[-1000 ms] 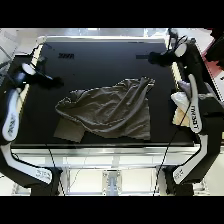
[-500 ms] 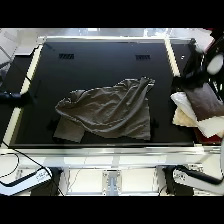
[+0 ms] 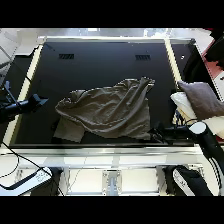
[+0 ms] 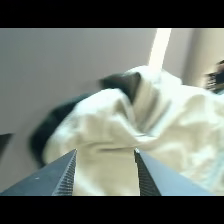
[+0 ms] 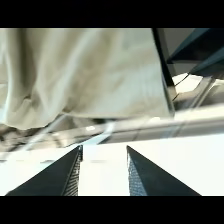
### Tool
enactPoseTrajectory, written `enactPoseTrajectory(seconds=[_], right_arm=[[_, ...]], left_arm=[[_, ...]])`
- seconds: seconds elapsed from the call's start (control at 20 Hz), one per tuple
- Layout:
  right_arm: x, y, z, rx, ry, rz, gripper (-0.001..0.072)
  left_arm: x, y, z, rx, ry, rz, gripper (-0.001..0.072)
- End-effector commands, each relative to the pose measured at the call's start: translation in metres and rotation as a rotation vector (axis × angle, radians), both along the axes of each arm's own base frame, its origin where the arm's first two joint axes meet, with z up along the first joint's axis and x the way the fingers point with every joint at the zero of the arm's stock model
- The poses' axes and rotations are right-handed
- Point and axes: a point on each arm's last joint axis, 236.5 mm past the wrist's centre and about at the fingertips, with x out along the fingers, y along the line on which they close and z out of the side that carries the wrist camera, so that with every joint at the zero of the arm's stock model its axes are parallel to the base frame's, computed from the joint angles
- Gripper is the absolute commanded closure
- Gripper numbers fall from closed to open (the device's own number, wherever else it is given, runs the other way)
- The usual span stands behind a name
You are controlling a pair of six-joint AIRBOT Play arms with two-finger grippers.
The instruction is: Fold the shirts.
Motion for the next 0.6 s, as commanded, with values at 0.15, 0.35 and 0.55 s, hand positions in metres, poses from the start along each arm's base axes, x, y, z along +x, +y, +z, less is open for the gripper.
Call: enactPoseTrajectory(seconds=[0.15, 0.35, 0.55], right_arm=[[-0.022, 0.014, -0.013, 0.091, 0.116, -0.106, 0.0396], [-0.023, 0.005, -0.041, 0.065, 0.132, -0.219, 0.0387], [-0.006, -0.007, -0.046, 0.042, 0.088, -0.315, 0.0387]], left_arm=[[0.003, -0.019, 0.018, -0.094, -0.057, -0.035, 0.0267], [0.003, -0.019, 0.018, -0.094, -0.057, -0.034, 0.0267], [0.003, -0.019, 0.018, -0.094, -0.057, -0.034, 0.0267]])
